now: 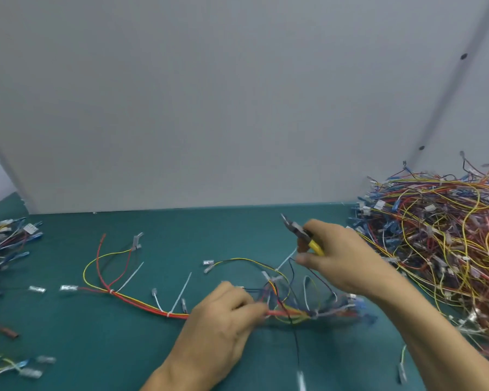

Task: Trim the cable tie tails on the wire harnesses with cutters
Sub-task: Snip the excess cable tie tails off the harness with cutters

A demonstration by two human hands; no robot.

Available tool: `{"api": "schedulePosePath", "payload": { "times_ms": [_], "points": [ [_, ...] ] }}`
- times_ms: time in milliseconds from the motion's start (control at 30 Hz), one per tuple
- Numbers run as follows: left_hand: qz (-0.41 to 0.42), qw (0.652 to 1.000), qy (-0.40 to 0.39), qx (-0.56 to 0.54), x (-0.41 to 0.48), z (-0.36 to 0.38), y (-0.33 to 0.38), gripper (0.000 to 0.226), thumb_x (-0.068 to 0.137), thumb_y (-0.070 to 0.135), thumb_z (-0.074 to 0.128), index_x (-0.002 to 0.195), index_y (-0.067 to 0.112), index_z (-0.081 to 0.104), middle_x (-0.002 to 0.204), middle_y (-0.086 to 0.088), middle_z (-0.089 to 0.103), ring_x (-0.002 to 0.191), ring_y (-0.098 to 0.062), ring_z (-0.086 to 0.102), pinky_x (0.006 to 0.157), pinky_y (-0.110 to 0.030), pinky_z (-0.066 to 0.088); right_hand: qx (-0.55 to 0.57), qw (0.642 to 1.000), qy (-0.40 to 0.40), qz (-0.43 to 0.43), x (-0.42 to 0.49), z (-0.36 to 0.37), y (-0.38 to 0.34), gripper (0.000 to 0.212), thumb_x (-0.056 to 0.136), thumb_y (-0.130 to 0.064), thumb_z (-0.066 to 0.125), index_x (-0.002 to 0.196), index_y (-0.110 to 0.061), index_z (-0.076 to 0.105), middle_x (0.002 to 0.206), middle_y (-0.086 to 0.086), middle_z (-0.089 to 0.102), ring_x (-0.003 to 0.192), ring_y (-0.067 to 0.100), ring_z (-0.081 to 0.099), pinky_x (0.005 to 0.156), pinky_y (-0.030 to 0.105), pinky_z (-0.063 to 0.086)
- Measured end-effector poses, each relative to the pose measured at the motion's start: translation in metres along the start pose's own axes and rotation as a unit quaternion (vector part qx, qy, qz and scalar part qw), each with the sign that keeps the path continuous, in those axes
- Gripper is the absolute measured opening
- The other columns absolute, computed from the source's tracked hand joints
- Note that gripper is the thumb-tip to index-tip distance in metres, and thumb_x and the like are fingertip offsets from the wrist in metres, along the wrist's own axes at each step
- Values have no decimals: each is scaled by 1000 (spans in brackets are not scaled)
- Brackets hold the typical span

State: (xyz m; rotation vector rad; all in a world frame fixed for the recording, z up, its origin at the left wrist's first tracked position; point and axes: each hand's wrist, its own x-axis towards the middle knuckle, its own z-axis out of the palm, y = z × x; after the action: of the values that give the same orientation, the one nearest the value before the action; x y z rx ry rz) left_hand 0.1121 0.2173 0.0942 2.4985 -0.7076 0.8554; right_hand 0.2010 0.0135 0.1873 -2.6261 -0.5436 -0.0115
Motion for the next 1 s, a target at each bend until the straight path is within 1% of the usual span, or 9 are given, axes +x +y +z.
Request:
{"api": "schedulePosePath", "payload": {
  "times_ms": [100, 200, 267, 433, 600, 667, 867, 967, 1000],
  "points": [
    [-94, 988, 100, -68, 9, -16, -5, 21, 90, 25, 56, 96, 17, 75, 81, 8, 62, 75, -13, 60, 68, -26, 49, 77, 991, 86, -62, -19, -10, 11, 19, 79, -24, 75, 92, -25, 61, 80, -8, 64, 76, 14, 57, 72, 23, 43],
    [-167, 956, 194, -143, 21, -36, -8, 15, 89, 29, 61, 94, 25, 74, 86, 12, 66, 80, -7, 64, 72, -20, 48, 164, 905, 387, -61, -34, -10, 13, 17, 82, -12, 72, 90, -15, 57, 81, -9, 61, 72, 6, 54, 68, 12, 40],
    [-208, 928, 247, -187, 27, -47, -10, 7, 88, 27, 68, 92, 29, 73, 84, 13, 67, 77, -6, 64, 69, -24, 51, 234, 870, 429, -57, -36, -10, 8, 20, 82, -12, 73, 84, -13, 53, 76, -5, 59, 68, 5, 52, 65, 11, 40],
    [-261, 879, 296, -268, 36, -61, -6, 15, 79, 25, 65, 85, 36, 73, 79, 11, 68, 67, -4, 62, 62, -12, 49, 359, 919, 86, -139, -38, 21, -13, 16, 79, -11, 75, 83, -18, 61, 87, -2, 69, 71, 5, 57, 67, 16, 44],
    [-260, 887, 289, -250, 36, -50, -5, 14, 78, 22, 66, 85, 32, 72, 80, 10, 69, 69, -3, 63, 64, -13, 50, 372, 898, -159, -173, -39, 52, -25, 15, 86, -16, 65, 87, -9, 51, 120, 6, 65, 110, 0, 58, 86, 20, 44],
    [-248, 903, 280, -212, 32, -45, -11, 14, 80, 21, 66, 88, 32, 72, 81, 12, 69, 72, -4, 64, 66, -17, 49, 417, 860, -231, -182, -42, 44, -23, 18, 87, -9, 62, 84, -11, 44, 113, 13, 68, 99, 6, 62, 79, 17, 44],
    [-168, 968, 186, -27, 7, -26, -34, 17, 82, 14, 66, 92, 23, 75, 79, 10, 64, 74, -11, 58, 69, -23, 46, 645, 685, -283, -187, -53, -4, -14, 13, 88, 2, 54, 88, -9, 47, 104, 26, 61, 73, 22, 52, 73, 31, 41],
    [-57, 995, 79, 8, 0, -18, -39, 17, 89, 17, 60, 94, 16, 76, 77, 5, 63, 73, -13, 52, 67, -25, 46, 677, 704, -194, -88, -26, -26, -16, 16, 97, -14, 52, 81, -15, 53, 126, 26, 55, 64, 12, 56, 72, 28, 41],
    [-20, 999, 47, 14, 0, -15, -39, 16, 89, 16, 60, 94, 16, 76, 77, 5, 63, 72, -15, 53, 65, -25, 47, 721, 660, -199, -66, -12, -30, -16, 16, 96, -19, 51, 80, -15, 55, 130, 24, 54, 66, 12, 56, 69, 29, 42]
  ]
}}
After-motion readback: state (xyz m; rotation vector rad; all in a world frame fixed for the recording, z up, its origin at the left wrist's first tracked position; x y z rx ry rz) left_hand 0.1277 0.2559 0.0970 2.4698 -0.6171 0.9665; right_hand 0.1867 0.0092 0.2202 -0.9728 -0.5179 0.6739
